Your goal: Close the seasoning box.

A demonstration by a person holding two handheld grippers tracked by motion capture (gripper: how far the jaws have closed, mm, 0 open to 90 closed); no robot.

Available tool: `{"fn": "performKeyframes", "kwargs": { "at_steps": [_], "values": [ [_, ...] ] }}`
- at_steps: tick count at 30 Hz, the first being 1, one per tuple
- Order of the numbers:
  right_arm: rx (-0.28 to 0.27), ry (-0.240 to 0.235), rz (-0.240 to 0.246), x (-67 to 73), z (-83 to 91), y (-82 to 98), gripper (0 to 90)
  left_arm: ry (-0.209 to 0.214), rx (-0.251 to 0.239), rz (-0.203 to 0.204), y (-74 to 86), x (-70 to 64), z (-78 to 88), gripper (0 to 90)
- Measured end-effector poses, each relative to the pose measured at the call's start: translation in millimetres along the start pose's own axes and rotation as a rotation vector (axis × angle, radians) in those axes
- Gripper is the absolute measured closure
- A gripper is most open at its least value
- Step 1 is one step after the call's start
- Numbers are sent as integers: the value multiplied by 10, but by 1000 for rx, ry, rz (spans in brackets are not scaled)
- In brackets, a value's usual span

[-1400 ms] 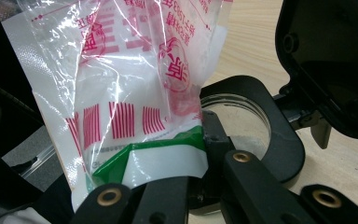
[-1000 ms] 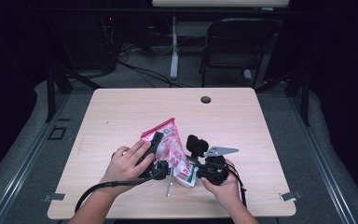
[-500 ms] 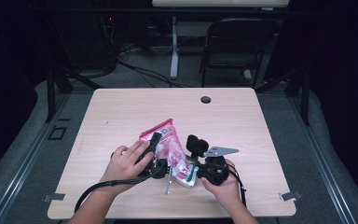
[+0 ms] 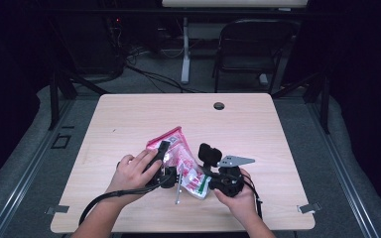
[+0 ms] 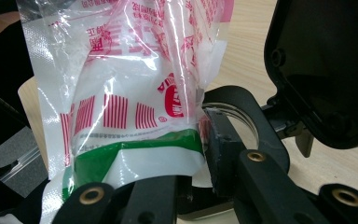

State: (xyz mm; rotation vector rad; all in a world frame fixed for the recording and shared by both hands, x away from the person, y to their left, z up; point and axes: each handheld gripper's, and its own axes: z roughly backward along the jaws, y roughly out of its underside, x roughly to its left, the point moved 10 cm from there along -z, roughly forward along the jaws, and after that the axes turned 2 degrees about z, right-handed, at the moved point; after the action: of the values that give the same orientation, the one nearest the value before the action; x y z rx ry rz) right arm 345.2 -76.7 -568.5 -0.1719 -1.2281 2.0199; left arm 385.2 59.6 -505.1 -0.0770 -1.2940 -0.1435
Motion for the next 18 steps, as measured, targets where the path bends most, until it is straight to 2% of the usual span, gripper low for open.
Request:
{"fn": "performKeyframes", "kwargs": {
  "at_steps": [4,11,14,18],
  "values": [
    [-5,8,8,-7,13,-7,799,25,19,-7,11,-23,1,715],
    [-15,-13,-14,1,21,-16,878,19,12,7,5,-15,2,715],
    [-11,-36,-40,3,21,-12,892,14,10,12,5,-7,2,715],
    [-16,-75,-99,10,11,-13,898,22,10,15,10,-8,-1,715]
  ]
}}
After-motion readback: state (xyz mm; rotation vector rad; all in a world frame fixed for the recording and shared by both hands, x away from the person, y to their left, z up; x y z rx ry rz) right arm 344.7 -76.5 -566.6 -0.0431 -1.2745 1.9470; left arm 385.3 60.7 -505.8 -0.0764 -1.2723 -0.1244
